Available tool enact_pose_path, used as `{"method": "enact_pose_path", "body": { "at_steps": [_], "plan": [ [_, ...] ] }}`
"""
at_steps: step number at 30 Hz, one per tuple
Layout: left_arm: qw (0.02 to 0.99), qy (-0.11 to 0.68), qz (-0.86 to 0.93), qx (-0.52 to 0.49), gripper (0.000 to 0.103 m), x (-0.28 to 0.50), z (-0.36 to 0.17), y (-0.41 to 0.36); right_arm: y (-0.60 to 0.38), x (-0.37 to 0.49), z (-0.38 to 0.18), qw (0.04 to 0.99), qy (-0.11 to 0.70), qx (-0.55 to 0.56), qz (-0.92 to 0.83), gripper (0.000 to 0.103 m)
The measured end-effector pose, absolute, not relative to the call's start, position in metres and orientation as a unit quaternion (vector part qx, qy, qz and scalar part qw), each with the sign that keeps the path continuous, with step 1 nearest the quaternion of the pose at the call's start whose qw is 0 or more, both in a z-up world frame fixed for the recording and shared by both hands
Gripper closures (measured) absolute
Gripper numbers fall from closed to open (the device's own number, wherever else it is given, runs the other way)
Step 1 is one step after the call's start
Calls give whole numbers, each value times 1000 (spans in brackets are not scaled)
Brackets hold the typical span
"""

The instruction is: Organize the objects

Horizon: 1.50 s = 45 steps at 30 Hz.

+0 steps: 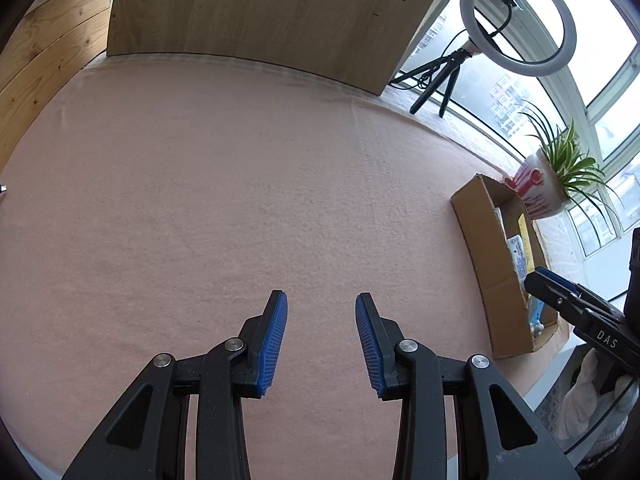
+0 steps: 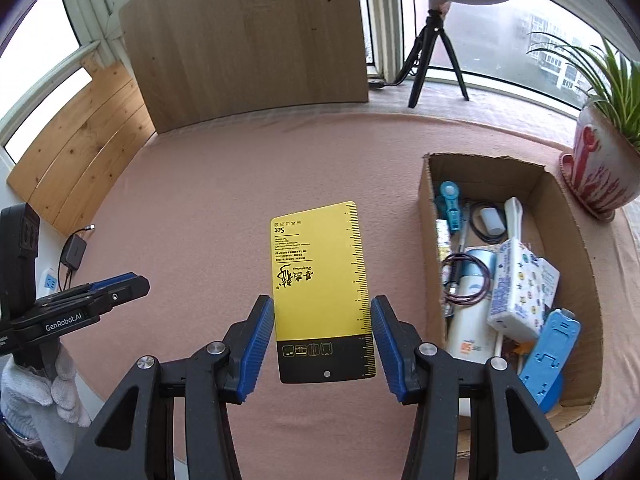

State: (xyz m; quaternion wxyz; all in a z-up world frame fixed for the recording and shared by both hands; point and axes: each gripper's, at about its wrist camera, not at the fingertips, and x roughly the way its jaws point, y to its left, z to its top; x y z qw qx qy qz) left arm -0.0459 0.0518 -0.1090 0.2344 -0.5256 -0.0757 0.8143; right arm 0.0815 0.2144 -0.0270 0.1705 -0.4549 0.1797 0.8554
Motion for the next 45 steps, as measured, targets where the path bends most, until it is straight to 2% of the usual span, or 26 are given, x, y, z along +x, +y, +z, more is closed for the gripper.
{"method": "enact_pose_path", "body": {
  "at_steps": [10, 24, 25, 26, 28, 45],
  "plan": [
    [259, -55, 809, -525, 64, -43, -107, 100, 270, 129, -15, 238, 195, -427, 850, 57],
    [255, -50, 811, -525, 64, -41, -109, 116, 311, 131, -20, 270, 192, -422, 844, 57],
    [254, -50, 811, -525, 64, -41, -109, 116, 311, 131, -20, 272, 188, -419, 846, 54],
    [254, -48, 811, -524, 64, -41, -109, 116, 312, 129, -20, 272, 184, -420, 846, 42],
    [253, -47, 812, -524, 64, -41, -108, 116, 313, 127, -22, 278, 179, -425, 843, 32],
    [250, -40, 819, -515, 59, -46, -94, 104, 290, 111, -10, 268, 180, -416, 850, 32]
  ]
}}
